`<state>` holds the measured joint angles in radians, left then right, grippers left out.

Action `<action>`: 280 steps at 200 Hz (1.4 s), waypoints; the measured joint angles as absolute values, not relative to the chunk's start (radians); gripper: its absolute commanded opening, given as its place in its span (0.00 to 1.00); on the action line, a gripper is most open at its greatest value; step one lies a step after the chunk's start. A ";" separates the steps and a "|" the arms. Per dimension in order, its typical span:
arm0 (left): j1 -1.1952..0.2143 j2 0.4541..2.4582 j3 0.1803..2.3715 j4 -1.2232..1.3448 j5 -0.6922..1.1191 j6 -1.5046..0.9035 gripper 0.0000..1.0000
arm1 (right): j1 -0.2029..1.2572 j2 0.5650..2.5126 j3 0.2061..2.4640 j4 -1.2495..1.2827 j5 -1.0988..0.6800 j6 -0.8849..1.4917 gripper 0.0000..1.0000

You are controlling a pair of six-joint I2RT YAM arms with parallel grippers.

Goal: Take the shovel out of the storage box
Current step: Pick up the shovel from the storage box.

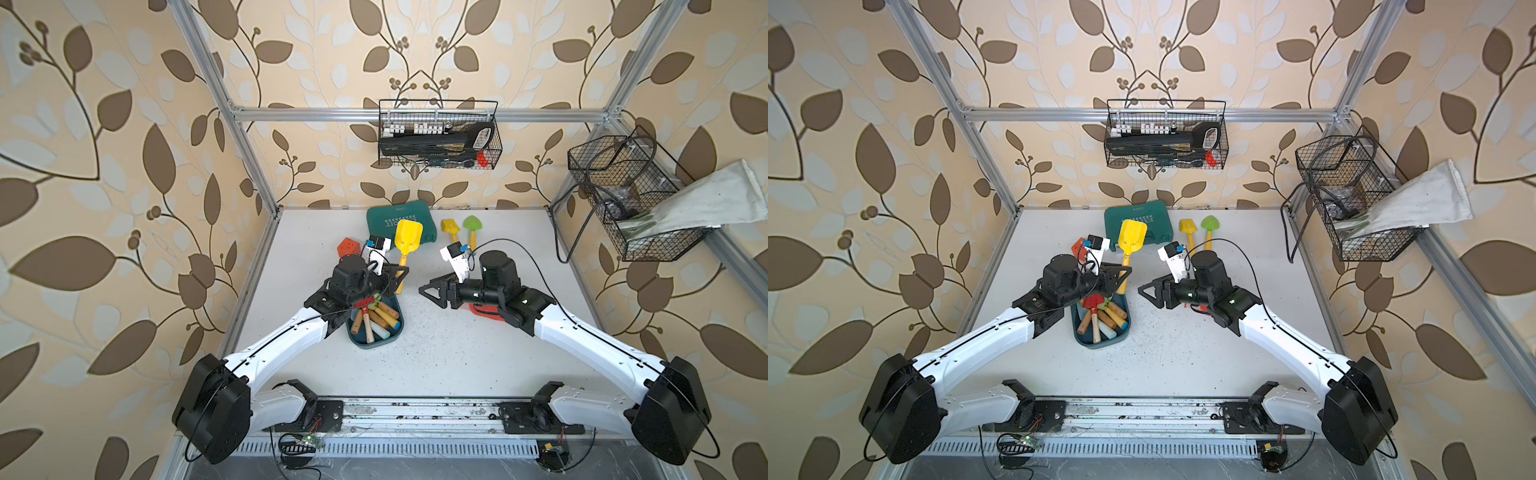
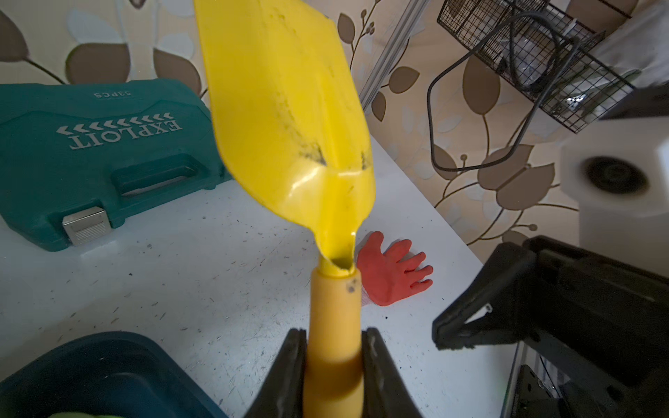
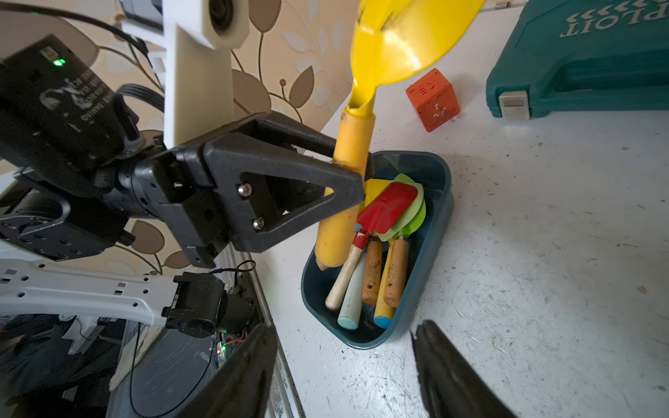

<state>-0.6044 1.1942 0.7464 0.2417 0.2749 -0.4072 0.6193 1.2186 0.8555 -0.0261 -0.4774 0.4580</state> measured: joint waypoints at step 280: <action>-0.683 1.069 0.792 0.142 0.182 -0.462 0.78 | 0.549 1.316 0.961 -0.107 -0.299 0.582 0.16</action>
